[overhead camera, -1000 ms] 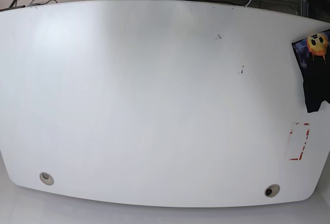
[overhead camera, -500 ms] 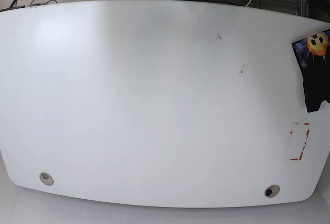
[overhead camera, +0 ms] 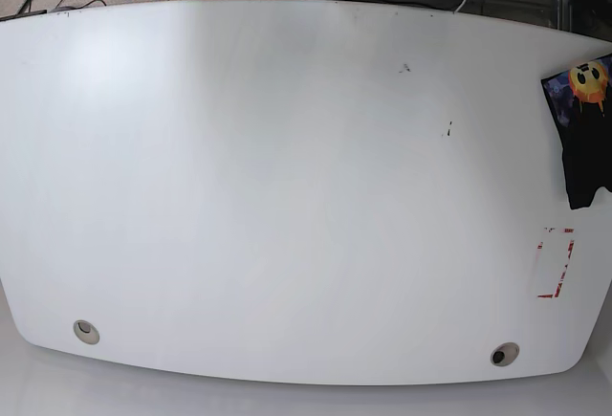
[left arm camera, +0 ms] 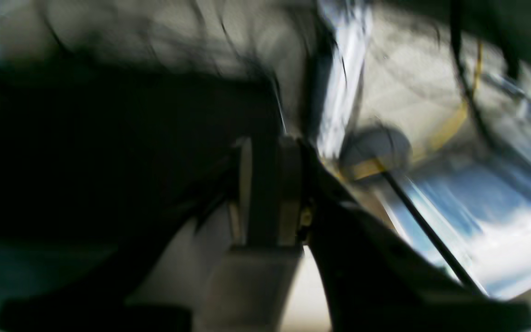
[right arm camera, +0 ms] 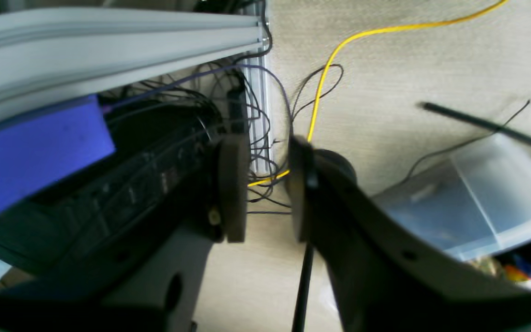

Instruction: Layout the t-shirt on the table in an organized manner, then fold the t-shirt properly

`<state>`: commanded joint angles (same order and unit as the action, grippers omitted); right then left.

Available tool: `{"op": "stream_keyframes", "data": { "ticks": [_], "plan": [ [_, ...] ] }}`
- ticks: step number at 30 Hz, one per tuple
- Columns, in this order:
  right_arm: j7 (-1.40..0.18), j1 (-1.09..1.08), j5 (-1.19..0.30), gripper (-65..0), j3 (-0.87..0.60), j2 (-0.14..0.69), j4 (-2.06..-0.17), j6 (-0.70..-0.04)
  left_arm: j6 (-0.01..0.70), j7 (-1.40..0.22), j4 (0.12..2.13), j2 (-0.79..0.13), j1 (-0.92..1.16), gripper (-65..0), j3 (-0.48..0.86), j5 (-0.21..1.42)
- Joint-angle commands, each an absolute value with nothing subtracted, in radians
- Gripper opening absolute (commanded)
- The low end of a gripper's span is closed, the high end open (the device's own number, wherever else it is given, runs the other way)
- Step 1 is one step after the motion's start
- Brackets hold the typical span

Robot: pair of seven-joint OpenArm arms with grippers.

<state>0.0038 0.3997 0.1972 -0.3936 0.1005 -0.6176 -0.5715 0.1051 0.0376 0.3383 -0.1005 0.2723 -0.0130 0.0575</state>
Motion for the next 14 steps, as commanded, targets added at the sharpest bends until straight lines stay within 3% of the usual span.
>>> {"op": "stream_keyframes", "data": {
  "ticks": [6,14],
  "plan": [
    [0.004,0.308,0.216,-49.8,-0.394,0.104,-0.469,-0.561,0.054,0.041,0.338,-0.084,0.266,-53.6,-0.022,0.059],
    [0.004,0.277,0.220,-49.8,-0.394,0.101,-0.427,-0.561,0.053,0.041,0.338,-0.081,0.266,-53.2,-0.028,0.059]
  ]
}}
